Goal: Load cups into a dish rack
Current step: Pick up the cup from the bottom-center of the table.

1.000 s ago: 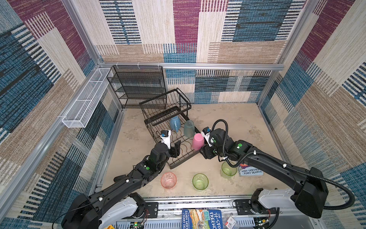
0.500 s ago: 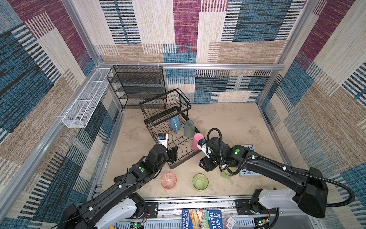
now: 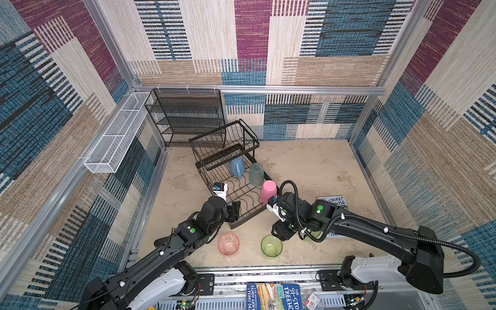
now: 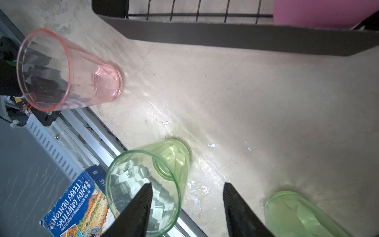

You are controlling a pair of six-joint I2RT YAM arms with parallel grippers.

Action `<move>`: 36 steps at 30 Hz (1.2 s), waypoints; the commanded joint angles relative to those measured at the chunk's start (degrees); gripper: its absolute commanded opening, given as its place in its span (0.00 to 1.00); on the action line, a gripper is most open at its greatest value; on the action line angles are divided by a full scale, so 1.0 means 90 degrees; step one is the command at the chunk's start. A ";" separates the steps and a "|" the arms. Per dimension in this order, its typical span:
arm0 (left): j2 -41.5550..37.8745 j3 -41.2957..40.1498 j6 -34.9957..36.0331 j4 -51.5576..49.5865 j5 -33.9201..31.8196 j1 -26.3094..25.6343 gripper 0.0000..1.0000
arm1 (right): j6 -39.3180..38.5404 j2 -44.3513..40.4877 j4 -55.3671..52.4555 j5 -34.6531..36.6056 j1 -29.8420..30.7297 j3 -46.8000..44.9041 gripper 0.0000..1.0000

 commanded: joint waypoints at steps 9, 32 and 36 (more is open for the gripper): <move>-0.0218 -0.0086 -0.0108 -0.0096 0.0037 -0.0001 0.71 | 0.0235 0.0345 -0.0302 0.0394 0.0476 -0.0022 0.54; -0.0572 -0.0118 -0.0181 -0.0539 -0.0141 0.0004 0.70 | 0.0595 0.1023 -0.0037 0.0906 0.0878 0.0174 0.28; -0.0558 -0.0050 -0.0181 -0.0596 -0.0117 -0.0001 0.70 | 0.0618 0.1156 -0.0087 0.0985 0.1023 0.0257 0.22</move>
